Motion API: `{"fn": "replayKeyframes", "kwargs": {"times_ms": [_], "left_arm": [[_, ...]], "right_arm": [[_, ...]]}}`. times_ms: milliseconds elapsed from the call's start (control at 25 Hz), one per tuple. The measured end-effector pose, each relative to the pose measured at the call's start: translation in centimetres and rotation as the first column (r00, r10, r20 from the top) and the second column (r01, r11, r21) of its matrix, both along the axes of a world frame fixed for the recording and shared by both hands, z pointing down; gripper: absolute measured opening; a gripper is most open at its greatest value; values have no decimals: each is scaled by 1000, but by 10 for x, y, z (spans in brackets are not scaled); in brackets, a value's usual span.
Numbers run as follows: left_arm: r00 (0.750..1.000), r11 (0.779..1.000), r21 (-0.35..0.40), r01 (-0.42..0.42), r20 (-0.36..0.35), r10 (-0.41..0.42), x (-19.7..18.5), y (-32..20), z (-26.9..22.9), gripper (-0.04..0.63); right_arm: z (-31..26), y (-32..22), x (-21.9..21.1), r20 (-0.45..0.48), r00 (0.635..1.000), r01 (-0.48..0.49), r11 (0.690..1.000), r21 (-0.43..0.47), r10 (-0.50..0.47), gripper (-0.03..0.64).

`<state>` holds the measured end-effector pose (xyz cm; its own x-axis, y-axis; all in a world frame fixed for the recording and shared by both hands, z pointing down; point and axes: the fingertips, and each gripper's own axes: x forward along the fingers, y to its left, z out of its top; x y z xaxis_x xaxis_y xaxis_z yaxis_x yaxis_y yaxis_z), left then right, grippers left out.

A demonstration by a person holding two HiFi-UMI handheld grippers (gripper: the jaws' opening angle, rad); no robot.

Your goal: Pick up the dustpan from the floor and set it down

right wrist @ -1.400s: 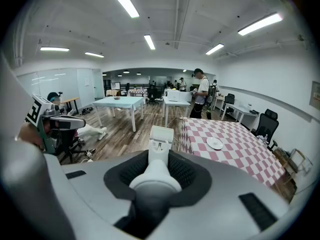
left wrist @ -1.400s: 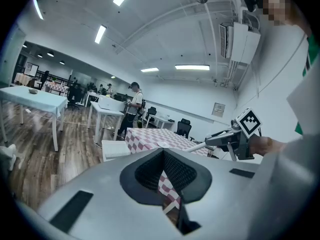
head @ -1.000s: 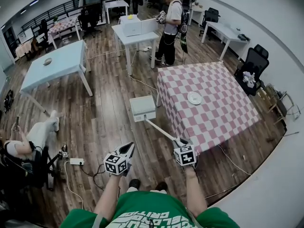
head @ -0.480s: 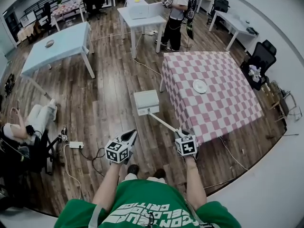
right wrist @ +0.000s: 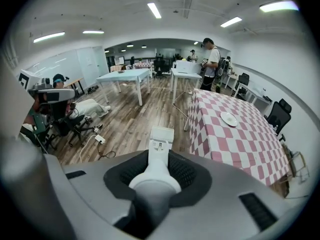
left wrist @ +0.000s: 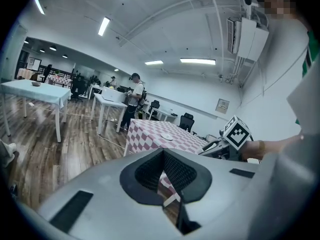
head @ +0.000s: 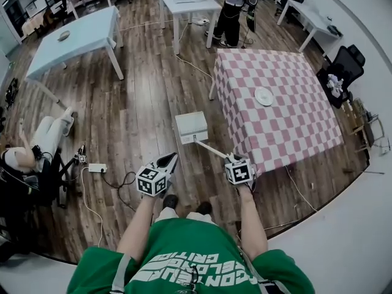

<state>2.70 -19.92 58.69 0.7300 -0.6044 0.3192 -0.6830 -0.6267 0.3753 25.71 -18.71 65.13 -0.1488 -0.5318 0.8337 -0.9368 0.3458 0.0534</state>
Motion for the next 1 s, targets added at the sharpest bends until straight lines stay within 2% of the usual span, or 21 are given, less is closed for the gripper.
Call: {"fn": "replayKeyframes", "kwargs": {"times_ms": [600,840,1000], "left_arm": [[999,995,-87,43,14,-42,-18,-12,39,3],[999,994,-107,36,35,-33,-21,-15,51,3],[999,992,-124,19,43,-13,-19,-13,57,3]], "right_arm": [[87,-14,-12,-50,998,21,976,-218,-33,112],[120,-24,-19,-53,997,43,956,-289,-60,112],[144,-24,-13,-97,992,38,943,-330,-75,112]]}}
